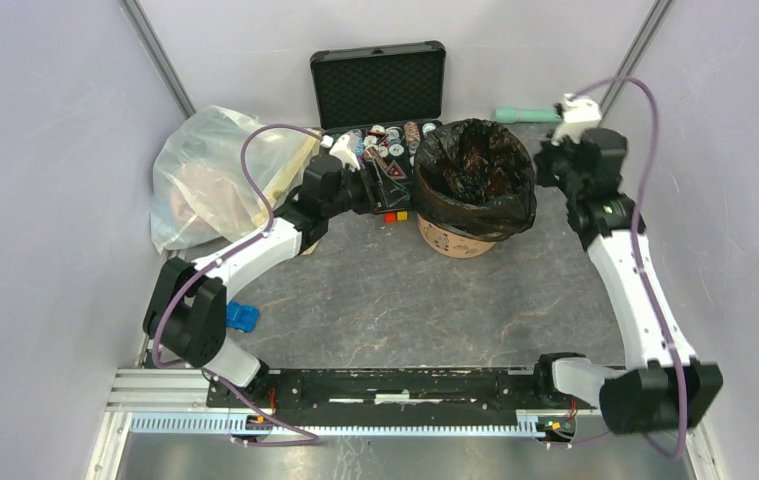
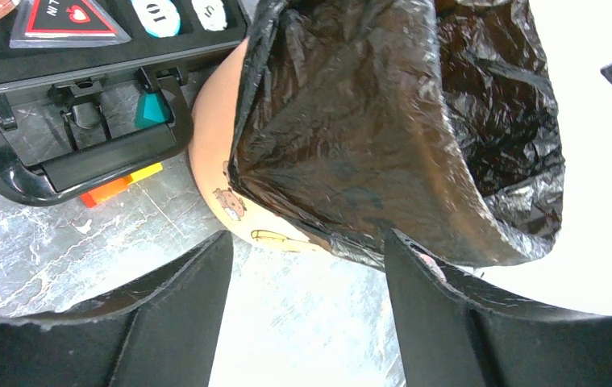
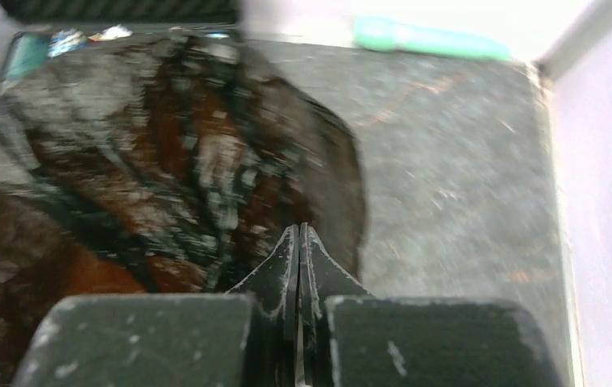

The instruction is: Put the trash bags into the trash bin

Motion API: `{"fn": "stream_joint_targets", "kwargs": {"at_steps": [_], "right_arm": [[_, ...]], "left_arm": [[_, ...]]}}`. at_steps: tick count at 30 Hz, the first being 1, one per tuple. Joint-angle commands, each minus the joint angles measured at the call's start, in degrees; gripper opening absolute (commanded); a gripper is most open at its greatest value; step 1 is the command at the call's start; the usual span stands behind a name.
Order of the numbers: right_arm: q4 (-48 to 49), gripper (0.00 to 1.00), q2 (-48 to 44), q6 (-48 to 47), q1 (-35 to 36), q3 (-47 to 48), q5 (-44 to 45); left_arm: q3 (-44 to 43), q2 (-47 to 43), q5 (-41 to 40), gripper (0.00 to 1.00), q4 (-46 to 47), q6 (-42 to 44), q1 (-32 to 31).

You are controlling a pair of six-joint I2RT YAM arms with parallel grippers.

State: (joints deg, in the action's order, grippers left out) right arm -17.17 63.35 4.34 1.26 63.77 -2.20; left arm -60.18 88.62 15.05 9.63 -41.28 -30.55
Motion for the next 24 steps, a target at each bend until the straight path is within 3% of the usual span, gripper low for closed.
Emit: {"fn": "stream_joint_targets", "kwargs": {"at_steps": [1,16,24], "right_arm": [[-11.42,0.0,9.85,-9.23,8.65,12.1,-5.8],[-28.95,0.0,32.82,-17.9,17.99,32.19,-1.71],[-30.95,0.0,35.12,-19.1,18.67,27.37,-1.71]], "left_arm": [[-3.15,-3.85,-1.56,0.78,-3.38,5.37,-1.11],[-6.73,-5.85,-2.97,0.85,-8.56,9.46,-1.27],[-10.5,-3.19,-1.96,0.85,-9.36,9.76,-1.29]]}}
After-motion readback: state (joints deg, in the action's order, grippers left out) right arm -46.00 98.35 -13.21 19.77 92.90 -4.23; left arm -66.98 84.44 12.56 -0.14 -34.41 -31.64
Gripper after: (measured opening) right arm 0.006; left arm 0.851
